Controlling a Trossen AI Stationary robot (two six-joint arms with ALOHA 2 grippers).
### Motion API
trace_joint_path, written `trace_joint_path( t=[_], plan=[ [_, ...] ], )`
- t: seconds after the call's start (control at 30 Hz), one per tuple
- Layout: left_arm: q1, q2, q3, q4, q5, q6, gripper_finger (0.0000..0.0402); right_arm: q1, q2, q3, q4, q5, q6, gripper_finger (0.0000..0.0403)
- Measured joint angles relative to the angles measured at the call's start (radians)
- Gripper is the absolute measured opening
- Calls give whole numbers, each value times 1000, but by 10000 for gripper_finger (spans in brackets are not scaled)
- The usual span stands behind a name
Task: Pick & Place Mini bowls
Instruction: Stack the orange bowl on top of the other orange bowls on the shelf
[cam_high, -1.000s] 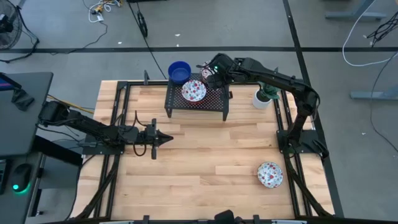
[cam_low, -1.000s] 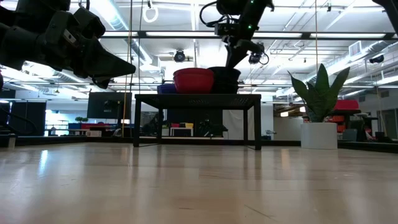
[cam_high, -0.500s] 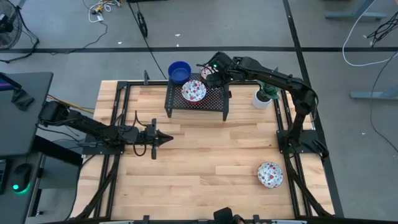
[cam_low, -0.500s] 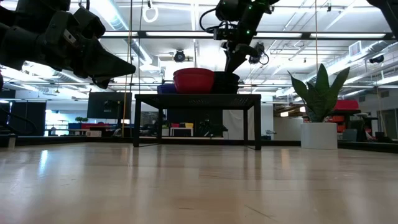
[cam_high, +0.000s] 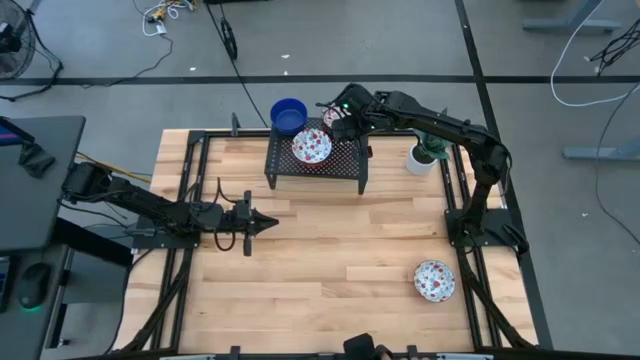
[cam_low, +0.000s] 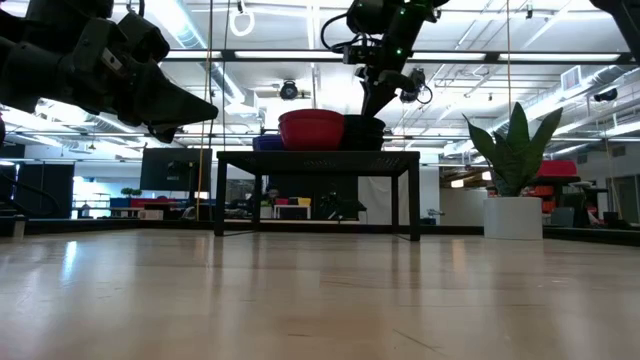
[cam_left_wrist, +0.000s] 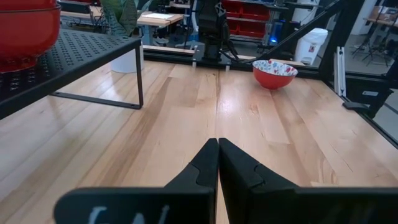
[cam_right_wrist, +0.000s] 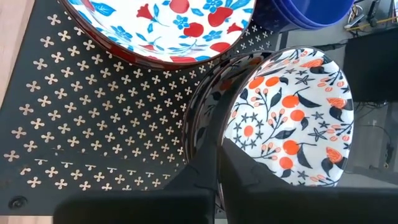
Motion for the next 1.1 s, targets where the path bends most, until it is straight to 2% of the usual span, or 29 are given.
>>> trace_joint_path(
  t=[0.5,0.67,0.87,1.1],
  plan=[
    [0,0,0,-2,0,0,14,1,0,0,35,0,11,90],
    [0,0,0,-2,0,0,14,13,-13,0,36,0,4,104],
    [0,0,0,-2,0,0,14,16,-36,0,9,-30,13,82],
    [0,0,0,-2,0,0,14,4,-41,-1,-31,-74,63,10]
  ],
)
